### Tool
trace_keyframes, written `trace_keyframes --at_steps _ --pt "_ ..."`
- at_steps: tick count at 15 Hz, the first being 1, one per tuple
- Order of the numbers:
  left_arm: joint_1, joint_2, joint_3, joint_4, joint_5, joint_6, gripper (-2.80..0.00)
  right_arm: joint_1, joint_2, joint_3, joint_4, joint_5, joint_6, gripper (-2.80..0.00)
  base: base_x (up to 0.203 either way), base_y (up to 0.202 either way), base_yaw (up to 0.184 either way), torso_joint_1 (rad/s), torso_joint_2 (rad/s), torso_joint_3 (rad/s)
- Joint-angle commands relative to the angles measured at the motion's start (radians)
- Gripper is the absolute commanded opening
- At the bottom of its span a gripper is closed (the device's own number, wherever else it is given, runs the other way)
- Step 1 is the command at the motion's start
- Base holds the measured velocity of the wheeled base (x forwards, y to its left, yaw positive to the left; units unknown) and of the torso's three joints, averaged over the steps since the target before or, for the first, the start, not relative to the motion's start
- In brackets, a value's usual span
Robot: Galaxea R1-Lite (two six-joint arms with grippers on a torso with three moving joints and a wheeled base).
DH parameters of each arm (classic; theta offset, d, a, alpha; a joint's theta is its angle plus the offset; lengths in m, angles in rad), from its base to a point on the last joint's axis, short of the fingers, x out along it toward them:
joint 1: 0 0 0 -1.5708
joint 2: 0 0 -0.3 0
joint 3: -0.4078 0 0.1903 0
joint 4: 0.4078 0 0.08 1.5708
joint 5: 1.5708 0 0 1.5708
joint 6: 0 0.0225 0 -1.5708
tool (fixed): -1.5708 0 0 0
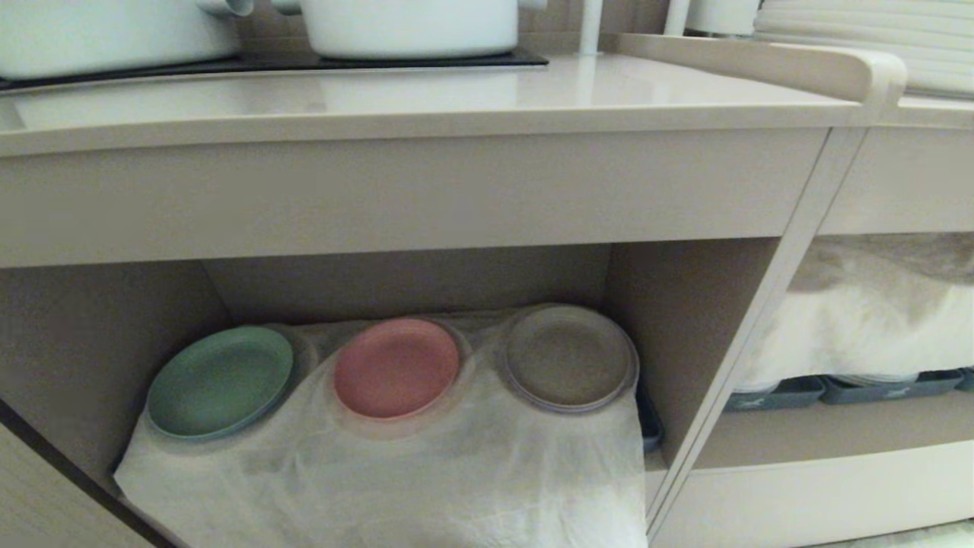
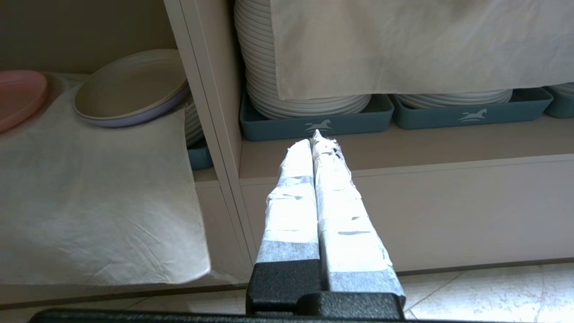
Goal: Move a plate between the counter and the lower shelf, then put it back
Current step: Pick up the plate in the cupboard
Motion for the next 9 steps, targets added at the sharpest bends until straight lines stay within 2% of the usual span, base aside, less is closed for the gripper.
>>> trace_keyframes --at_steps 1,3,5,7,9 --pt "-0.001 0.184 -0.091 0.119 -0.006 -0.009 -2.8 0.001 0.001 0.0 0.0 0.0 0.0 -2.8 0.0 0.0 0.0 0.0 0.0 0.0" --pt "-0.002 0.296 -0.135 0.218 -0.021 -0.027 -2.8 0.001 0.001 0.0 0.0 0.0 0.0 -2.8 0.0 0.0 0.0 0.0 0.0 0.0" --pt "-0.002 0.393 -0.15 0.243 -0.053 -0.056 -2.8 0.001 0.001 0.0 0.0 0.0 0.0 -2.8 0.0 0.0 0.0 0.0 0.0 0.0" --pt "-0.002 0.488 -0.145 0.214 -0.083 -0.079 -2.8 0.001 0.001 0.0 0.0 0.0 0.0 -2.8 0.0 0.0 0.0 0.0 0.0 0.0" --pt "-0.002 0.598 -0.135 0.102 -0.099 -0.117 -2.8 0.001 0.001 0.0 0.0 0.0 0.0 -2.8 0.0 0.0 0.0 0.0 0.0 0.0"
